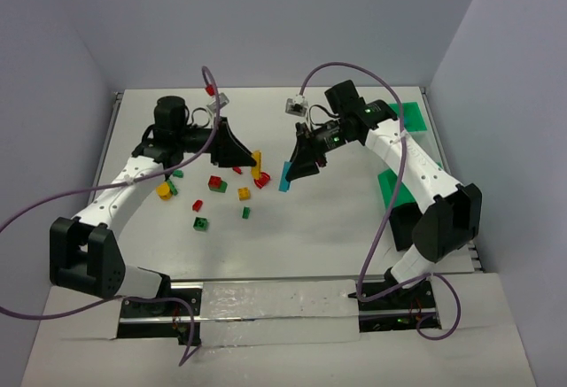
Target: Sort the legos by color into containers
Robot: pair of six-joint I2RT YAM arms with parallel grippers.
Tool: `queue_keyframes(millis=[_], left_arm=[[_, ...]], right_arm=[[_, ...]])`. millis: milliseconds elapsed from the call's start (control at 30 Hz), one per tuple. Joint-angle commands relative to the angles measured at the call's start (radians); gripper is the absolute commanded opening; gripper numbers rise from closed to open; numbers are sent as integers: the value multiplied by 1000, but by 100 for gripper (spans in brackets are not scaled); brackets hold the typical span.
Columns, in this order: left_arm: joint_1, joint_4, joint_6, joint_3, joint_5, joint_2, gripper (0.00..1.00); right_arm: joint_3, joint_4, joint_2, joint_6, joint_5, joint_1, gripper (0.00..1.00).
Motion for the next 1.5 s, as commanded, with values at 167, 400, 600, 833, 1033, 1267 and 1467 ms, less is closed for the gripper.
queue_keyframes(millis=[167,400,600,833,1033,1267,1467], left_arm=[[116,-147,170,52,-55,-45,0],[114,-126,185,75,-296,-34,0],[86,-56,150,116,-413,15,0],[55,-45,168,150,-480,58,0],[55,-34,157,157,-485,75,0],[54,-31,147,164,-480,94,0],[55,-28,145,173,-477,112,0]], right_arm=[[-3,-94,-17,-119,103,-193,0],[91,153,51,147,462,-393,0],[180,346,148,270,842,-468,0],[348,407,349,341,1121,-525,0],[400,429,432,351,1165,-551,0],[420,455,501,359,1179,-568,2],[412,483,539,365,1180,-571,18]])
